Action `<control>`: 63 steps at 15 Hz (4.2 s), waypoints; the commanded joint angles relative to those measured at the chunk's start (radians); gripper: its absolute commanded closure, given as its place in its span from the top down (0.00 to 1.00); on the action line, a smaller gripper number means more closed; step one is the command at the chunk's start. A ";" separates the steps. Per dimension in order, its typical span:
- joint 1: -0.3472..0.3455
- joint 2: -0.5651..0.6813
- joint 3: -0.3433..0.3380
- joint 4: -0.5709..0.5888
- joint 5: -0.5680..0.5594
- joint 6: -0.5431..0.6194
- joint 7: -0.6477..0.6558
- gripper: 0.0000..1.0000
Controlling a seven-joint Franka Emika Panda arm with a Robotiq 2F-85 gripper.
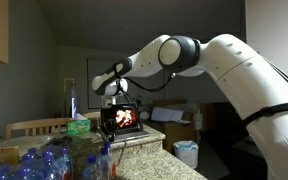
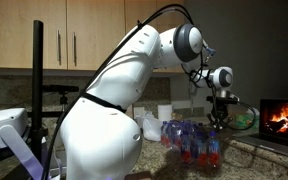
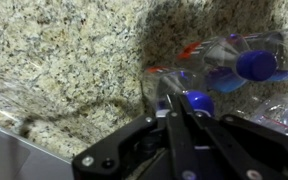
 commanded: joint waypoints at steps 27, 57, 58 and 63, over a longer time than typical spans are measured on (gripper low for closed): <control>0.026 -0.046 0.025 -0.107 0.024 0.064 0.031 0.42; -0.240 -0.380 -0.243 -0.394 -0.253 -0.100 -0.327 0.15; -0.252 -0.367 -0.245 -0.388 -0.191 -0.081 -0.291 0.15; -0.268 -0.309 -0.239 -0.373 0.058 -0.006 -0.153 0.15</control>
